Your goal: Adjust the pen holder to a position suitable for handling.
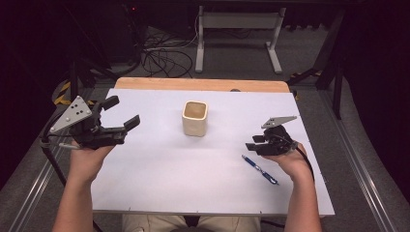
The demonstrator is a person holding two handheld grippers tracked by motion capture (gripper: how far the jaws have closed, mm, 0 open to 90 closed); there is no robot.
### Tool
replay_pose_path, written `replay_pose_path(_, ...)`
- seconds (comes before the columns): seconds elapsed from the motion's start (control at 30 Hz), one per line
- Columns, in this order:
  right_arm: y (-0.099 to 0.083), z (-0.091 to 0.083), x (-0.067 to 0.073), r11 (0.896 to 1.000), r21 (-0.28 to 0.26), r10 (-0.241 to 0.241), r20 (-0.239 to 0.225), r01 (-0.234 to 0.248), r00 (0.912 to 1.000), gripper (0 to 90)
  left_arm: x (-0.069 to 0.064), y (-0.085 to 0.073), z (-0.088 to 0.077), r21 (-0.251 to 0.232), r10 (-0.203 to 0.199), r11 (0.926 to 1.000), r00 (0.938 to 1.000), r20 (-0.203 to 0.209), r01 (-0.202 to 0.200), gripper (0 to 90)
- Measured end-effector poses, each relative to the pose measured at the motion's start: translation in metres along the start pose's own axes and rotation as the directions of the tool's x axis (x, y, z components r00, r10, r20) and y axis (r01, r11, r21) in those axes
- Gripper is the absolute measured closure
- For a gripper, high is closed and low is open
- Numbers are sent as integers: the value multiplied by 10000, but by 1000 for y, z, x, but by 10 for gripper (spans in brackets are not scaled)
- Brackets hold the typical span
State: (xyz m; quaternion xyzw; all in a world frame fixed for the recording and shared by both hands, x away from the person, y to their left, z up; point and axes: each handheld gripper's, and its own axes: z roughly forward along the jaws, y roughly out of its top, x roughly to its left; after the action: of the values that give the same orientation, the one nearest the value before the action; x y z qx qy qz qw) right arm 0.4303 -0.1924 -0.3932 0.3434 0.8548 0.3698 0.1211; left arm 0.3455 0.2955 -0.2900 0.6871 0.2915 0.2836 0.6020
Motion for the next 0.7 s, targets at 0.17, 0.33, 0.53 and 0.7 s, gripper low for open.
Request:
replay_pose_path(0.17,-1,5,0,9994,340,-35,1,35,10000,571,-1,0,1,25,3,10000,10000,18,-3,86)
replay_pose_path(0.33,-2,10,0,9973,732,-53,48,50,10000,592,-1,0,1,34,24,10000,10000,9,-24,87)
replay_pose_path(0.53,-4,19,2,9898,1413,-160,-128,177,9998,615,-1,-1,2,50,44,10000,10000,10,-44,89)
replay_pose_path(0.7,-5,25,3,9842,1760,-190,-104,205,9998,634,-1,-1,2,85,49,10000,10000,-26,-49,90)
